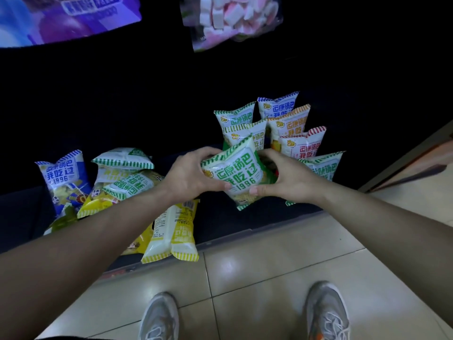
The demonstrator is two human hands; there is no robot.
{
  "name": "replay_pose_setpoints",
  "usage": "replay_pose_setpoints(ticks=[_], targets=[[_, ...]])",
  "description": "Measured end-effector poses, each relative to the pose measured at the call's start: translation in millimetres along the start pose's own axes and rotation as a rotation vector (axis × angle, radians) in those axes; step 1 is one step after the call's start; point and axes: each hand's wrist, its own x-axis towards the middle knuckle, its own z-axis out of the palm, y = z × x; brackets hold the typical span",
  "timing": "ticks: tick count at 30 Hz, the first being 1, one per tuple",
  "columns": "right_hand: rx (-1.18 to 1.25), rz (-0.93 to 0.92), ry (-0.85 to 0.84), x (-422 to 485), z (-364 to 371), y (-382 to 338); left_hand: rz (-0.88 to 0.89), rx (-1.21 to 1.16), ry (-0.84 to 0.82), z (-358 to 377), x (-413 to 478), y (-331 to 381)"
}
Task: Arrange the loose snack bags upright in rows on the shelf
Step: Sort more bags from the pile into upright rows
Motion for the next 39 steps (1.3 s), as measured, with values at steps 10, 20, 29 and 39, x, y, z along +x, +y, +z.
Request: replay_pose_setpoints(ticks=[10,20,29,39], targets=[[-0.291,0.212,0.294,-19,-47,51,-0.164,0.389,-0.019,55,71,5],[-0.274,0.236,0.252,-24,-49,80,-0.115,0.413,0.072,92,90,2],[-0.26,0.245,0.247,-28,-47,84,-0.08,0.446,0.105,92,85,-2],[-0.274,0.233,0.238,-26,-40,68,-0.084,0.428,0.144,107,88,12]])
